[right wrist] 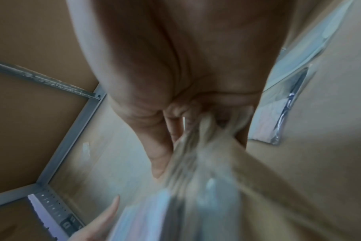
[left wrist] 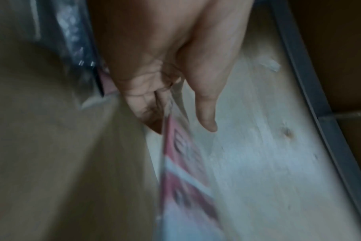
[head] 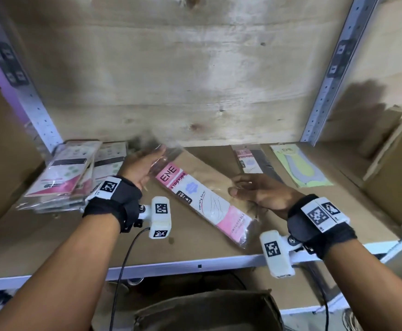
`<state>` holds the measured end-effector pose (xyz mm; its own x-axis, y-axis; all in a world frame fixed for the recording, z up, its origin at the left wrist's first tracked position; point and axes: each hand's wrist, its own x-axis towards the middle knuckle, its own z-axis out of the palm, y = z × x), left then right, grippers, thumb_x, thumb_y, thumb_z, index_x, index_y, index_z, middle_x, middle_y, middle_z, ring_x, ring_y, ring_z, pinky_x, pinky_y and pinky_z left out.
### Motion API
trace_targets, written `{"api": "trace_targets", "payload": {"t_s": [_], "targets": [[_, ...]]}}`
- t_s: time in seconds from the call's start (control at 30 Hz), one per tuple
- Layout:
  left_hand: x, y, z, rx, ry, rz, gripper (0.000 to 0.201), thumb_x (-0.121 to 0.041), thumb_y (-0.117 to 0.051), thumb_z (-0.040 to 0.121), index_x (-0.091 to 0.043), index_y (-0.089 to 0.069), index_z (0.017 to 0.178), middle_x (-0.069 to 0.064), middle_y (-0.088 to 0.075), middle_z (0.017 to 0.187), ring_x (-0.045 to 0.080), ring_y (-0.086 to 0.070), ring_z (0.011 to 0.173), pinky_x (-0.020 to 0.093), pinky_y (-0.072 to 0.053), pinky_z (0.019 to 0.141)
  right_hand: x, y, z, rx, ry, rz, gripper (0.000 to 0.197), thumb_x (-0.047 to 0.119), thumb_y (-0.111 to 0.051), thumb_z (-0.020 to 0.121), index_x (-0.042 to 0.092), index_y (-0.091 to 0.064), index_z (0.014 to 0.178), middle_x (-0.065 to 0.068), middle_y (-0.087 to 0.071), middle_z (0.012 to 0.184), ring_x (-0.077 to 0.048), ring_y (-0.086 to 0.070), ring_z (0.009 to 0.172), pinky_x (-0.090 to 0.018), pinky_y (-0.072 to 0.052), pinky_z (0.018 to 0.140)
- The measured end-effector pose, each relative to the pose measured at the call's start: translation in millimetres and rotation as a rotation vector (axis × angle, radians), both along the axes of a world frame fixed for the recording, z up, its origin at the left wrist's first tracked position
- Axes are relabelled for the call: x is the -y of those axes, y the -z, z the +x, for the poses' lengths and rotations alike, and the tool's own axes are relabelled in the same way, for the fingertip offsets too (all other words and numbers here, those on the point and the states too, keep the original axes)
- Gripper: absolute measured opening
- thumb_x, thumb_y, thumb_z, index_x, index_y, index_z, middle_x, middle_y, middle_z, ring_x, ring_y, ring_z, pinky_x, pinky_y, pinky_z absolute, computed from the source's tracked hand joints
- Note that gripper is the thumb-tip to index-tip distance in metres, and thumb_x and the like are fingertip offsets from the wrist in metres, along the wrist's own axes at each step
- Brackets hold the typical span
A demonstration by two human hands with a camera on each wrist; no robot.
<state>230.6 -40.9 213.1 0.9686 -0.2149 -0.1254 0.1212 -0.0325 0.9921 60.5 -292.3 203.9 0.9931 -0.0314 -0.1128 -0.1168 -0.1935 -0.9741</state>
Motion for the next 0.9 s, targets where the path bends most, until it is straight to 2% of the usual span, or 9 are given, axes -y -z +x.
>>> {"api": "trace_targets", "payload": {"t_s": [0.1, 0.2, 0.33, 0.4, 0.47, 0.57, 0.67, 0.77, 0.9], "targets": [[-7, 5, 8, 0.196, 0.051, 0.155, 0.026, -0.049, -0.077, 0.076, -0.025, -0.077, 0.086, -0.007, -0.069, 0.064, 0.013, -0.058, 0.056, 0.024, -0.047, 0.055, 0, 0, -4, -0.018, -0.027, -0.010, 0.018, 0.003, -0.065, 0.089, 0.014, -0.065, 0.103, 0.000, -0.071, 0.093, -0.010, -0.065, 0.089, -0.013, -0.052, 0.080], [-9, 3, 10, 0.338, 0.109, 0.251, 0.034, -0.054, -0.065, 0.087, -0.024, -0.074, 0.075, -0.004, -0.061, 0.058, 0.015, -0.050, 0.053, 0.024, -0.039, 0.051, 1, -6, -7, -0.004, -0.070, -0.053, 0.024, 0.002, -0.062, 0.092, 0.003, -0.062, 0.116, -0.010, -0.070, 0.103, -0.014, -0.063, 0.093, -0.013, -0.051, 0.078], [-15, 1, 5, 0.449, 0.098, 0.456, 0.057, -0.068, -0.045, 0.090, -0.023, -0.060, 0.059, -0.008, -0.050, 0.045, 0.007, -0.041, 0.036, 0.022, -0.033, 0.046, 8, -10, -10, 0.002, -0.103, -0.045, 0.021, 0.001, -0.057, 0.095, 0.007, -0.060, 0.115, 0.008, -0.074, 0.076, 0.004, -0.066, 0.061, -0.007, -0.048, 0.051], [-15, 1, 3, 0.431, 0.096, 0.462, 0.061, -0.068, -0.041, 0.092, -0.021, -0.055, 0.055, -0.009, -0.046, 0.038, 0.004, -0.039, 0.032, 0.024, -0.032, 0.047, 8, -11, -11, 0.005, -0.109, -0.086, 0.021, 0.005, -0.058, 0.095, 0.008, -0.060, 0.116, 0.007, -0.075, 0.077, 0.003, -0.066, 0.057, -0.010, -0.048, 0.045], [-15, 2, 1, 0.381, 0.112, 0.444, 0.062, -0.069, -0.040, 0.092, -0.025, -0.053, 0.051, -0.009, -0.044, 0.042, 0.008, -0.042, 0.039, 0.025, -0.034, 0.054, 8, -9, -10, 0.023, -0.103, -0.135, 0.024, 0.011, -0.061, 0.094, 0.009, -0.062, 0.119, -0.005, -0.076, 0.096, -0.006, -0.070, 0.072, -0.017, -0.054, 0.055], [-17, 3, -4, 0.204, 0.122, 0.288, 0.057, -0.066, -0.050, 0.090, -0.027, -0.053, 0.048, 0.004, -0.048, 0.068, 0.020, -0.051, 0.068, 0.034, -0.038, 0.073, 8, -6, -8, 0.040, -0.093, -0.149, 0.027, 0.014, -0.063, 0.093, 0.009, -0.063, 0.119, -0.012, -0.073, 0.112, -0.026, -0.071, 0.098, -0.038, -0.057, 0.087], [-15, 1, -8, 0.023, 0.109, 0.117, 0.042, -0.055, -0.063, 0.088, -0.025, -0.058, 0.060, 0.009, -0.059, 0.070, 0.022, -0.063, 0.058, 0.032, -0.045, 0.059, 8, -5, -7, 0.032, -0.086, -0.106, 0.023, 0.014, -0.063, 0.093, 0.011, -0.064, 0.116, -0.002, -0.077, 0.095, -0.013, -0.072, 0.076, -0.022, -0.055, 0.059], [-12, -2, -9, -0.036, 0.095, 0.045, 0.035, -0.047, -0.063, 0.092, -0.016, -0.064, 0.076, 0.001, -0.058, 0.047, 0.011, -0.045, 0.029, 0.017, -0.030, 0.031, 7, -5, -8, 0.042, -0.073, -0.091, 0.021, 0.012, -0.064, 0.093, 0.013, -0.065, 0.113, 0.006, -0.077, 0.094, -0.006, -0.071, 0.084, -0.017, -0.054, 0.069], [-11, -4, -9, -0.024, 0.113, 0.100, 0.024, -0.043, -0.051, 0.099, -0.023, -0.066, 0.101, 0.003, -0.063, 0.057, 0.012, -0.043, 0.039, 0.021, -0.027, 0.036, 5, -8, -9, 0.068, -0.078, -0.077, 0.018, 0.012, -0.063, 0.093, 0.014, -0.067, 0.110, -0.003, -0.077, 0.101, -0.016, -0.071, 0.090, -0.027, -0.057, 0.075]]}}
